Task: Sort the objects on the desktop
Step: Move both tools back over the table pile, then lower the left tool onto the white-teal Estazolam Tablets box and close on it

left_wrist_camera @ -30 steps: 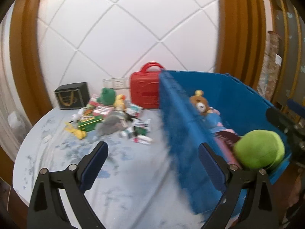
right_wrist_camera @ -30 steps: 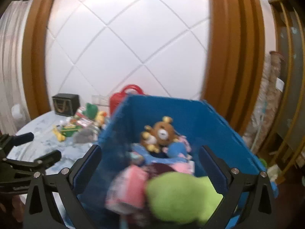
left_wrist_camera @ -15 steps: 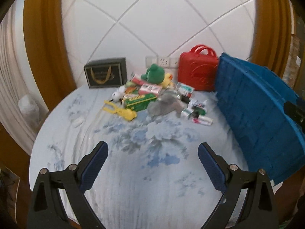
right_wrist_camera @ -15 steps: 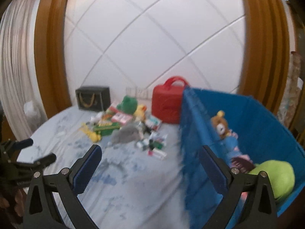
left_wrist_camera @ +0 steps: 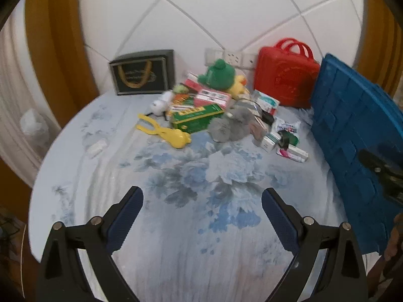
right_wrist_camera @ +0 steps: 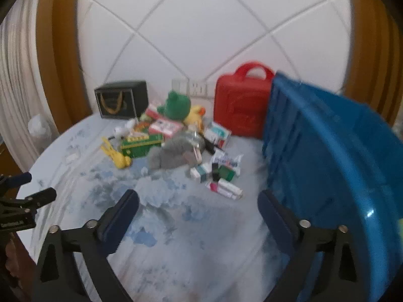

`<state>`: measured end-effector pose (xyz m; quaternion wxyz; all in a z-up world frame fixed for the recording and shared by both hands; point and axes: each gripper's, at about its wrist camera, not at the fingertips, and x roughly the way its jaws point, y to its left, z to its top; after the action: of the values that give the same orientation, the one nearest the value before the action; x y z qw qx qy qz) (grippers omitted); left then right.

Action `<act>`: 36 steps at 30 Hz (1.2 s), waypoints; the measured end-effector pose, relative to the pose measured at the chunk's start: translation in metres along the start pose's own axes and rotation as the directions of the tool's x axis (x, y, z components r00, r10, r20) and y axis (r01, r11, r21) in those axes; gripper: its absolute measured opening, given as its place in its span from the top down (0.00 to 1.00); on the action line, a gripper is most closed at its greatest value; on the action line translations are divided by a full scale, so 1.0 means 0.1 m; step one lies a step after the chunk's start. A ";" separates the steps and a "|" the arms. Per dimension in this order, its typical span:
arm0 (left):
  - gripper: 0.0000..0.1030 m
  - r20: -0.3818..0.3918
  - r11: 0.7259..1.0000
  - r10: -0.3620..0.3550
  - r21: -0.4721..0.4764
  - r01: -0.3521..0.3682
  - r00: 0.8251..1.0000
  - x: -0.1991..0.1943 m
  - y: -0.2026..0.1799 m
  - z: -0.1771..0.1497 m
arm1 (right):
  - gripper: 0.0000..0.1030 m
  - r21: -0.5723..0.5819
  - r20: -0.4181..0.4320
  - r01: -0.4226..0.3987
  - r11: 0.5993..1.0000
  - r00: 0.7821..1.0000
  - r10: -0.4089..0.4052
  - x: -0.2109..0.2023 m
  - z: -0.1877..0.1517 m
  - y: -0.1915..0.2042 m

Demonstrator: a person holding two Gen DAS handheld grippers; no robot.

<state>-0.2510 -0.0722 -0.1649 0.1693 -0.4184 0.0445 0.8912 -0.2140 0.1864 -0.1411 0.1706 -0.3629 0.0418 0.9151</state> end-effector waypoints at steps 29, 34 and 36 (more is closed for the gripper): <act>0.10 -0.293 0.855 -0.235 0.392 0.340 0.927 3.22 -1.65 0.83 | 0.28 0.291 -0.308 0.244 0.925 0.939 -0.151 2.55 -0.30 -0.85; 0.23 -0.290 0.862 -0.239 0.377 0.340 0.927 3.46 -1.76 0.87 | 0.24 0.273 -0.318 0.243 0.931 0.936 -0.151 2.82 -0.29 -0.99; 0.44 -0.278 0.871 -0.248 0.355 0.339 0.928 3.43 -1.69 0.89 | 0.21 0.263 -0.306 0.235 0.936 0.940 -0.150 2.89 -0.27 -1.02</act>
<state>-0.4614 0.1968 -0.3577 0.3786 -0.4748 0.1783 0.7743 -0.3575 0.3578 -0.3524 0.3049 -0.4619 0.1656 0.8162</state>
